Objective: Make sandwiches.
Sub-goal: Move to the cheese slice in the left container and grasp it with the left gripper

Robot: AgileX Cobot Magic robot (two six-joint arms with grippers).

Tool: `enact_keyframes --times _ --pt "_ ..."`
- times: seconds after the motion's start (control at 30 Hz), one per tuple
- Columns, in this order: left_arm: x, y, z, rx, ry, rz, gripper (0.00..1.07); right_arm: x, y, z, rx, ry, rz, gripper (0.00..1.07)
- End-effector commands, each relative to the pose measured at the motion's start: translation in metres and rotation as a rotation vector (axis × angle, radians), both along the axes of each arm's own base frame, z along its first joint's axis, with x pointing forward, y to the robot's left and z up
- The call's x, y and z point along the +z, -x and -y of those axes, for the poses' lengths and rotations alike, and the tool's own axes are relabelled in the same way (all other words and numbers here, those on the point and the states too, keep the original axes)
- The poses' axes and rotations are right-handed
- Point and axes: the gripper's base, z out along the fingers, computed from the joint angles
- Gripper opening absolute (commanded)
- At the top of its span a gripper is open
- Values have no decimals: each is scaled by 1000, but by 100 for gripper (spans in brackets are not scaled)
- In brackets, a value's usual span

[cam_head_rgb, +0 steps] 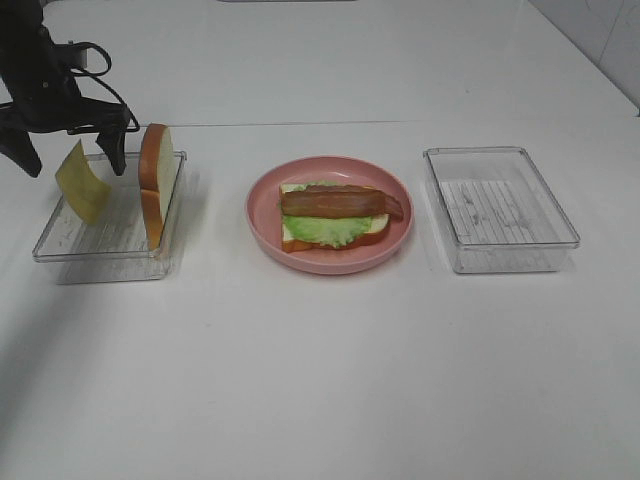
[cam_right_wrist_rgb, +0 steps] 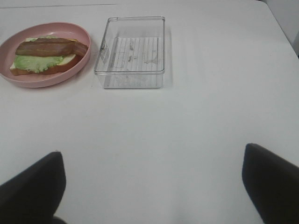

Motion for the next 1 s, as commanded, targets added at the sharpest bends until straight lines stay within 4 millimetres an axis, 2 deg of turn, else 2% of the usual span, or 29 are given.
enact_keyframes --times 0.03,0.07,0.1,0.13,0.17,0.2,0.3,0.83,0.93,1.0 --pt "-2 3 0 -7 -4 -38 90 0 3 1 -2 12 34 96" --pt "-2 3 0 -7 -4 -38 90 0 3 1 -2 12 34 96" --pt "-2 3 0 -7 -4 -38 84 0 3 1 -2 12 34 96" --pt "-2 2 0 -7 -4 -37 72 0 3 1 -2 12 34 96" --pt "-2 2 0 -7 -4 -37 72 0 3 1 -2 12 34 96" --pt "-2 2 0 -4 -3 -37 60 0 3 1 -2 12 34 96" --pt "-2 2 0 -4 -3 -37 49 0 3 1 -2 12 34 96" --pt "-2 2 0 19 -1 -36 50 0 3 1 -2 12 34 96" --pt "-2 3 0 20 -2 -39 44 0 3 1 -2 12 34 96" --pt "-2 3 -1 21 -4 -40 32 0 3 1 -2 12 34 96"
